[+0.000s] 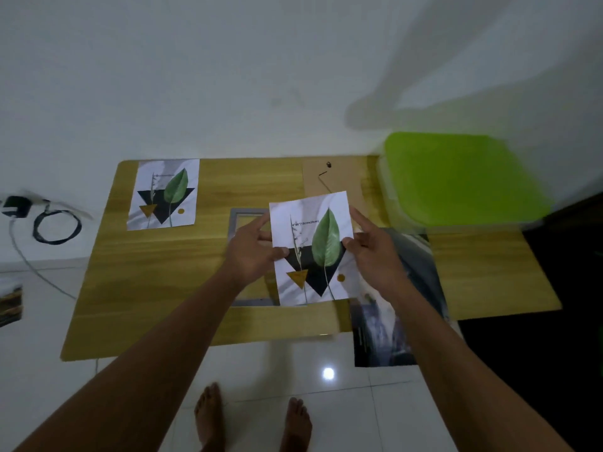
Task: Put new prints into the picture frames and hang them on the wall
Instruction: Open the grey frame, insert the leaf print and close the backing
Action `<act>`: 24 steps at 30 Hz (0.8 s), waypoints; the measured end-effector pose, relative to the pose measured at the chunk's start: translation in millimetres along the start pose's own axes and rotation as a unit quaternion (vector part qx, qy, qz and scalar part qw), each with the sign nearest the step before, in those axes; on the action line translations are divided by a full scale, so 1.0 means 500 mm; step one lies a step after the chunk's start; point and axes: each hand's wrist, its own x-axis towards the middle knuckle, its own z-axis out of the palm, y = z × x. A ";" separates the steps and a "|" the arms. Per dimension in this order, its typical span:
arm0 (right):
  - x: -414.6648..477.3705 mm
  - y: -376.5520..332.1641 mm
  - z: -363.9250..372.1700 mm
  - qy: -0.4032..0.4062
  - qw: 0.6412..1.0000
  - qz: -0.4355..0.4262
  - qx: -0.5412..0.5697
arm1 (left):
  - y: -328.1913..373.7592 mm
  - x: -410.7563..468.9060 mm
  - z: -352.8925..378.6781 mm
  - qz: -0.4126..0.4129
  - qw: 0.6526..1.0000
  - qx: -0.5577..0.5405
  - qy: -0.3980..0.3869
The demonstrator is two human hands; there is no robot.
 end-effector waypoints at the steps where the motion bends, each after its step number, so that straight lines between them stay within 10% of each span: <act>1: -0.008 0.011 -0.020 0.002 1.000 0.005 -0.013 | 0.001 -0.002 0.022 0.018 0.999 0.039 -0.003; 15: -0.020 0.179 -0.213 0.082 0.955 0.028 -0.283 | -0.042 0.025 0.331 0.115 0.949 0.289 -0.048; 20: -0.025 0.219 -0.220 0.049 0.899 -0.008 -0.435 | -0.048 0.023 0.347 0.205 0.819 0.535 -0.003; 24: -0.022 0.233 -0.223 0.007 0.871 -0.039 -0.490 | -0.064 0.037 0.343 0.191 0.791 0.575 -0.085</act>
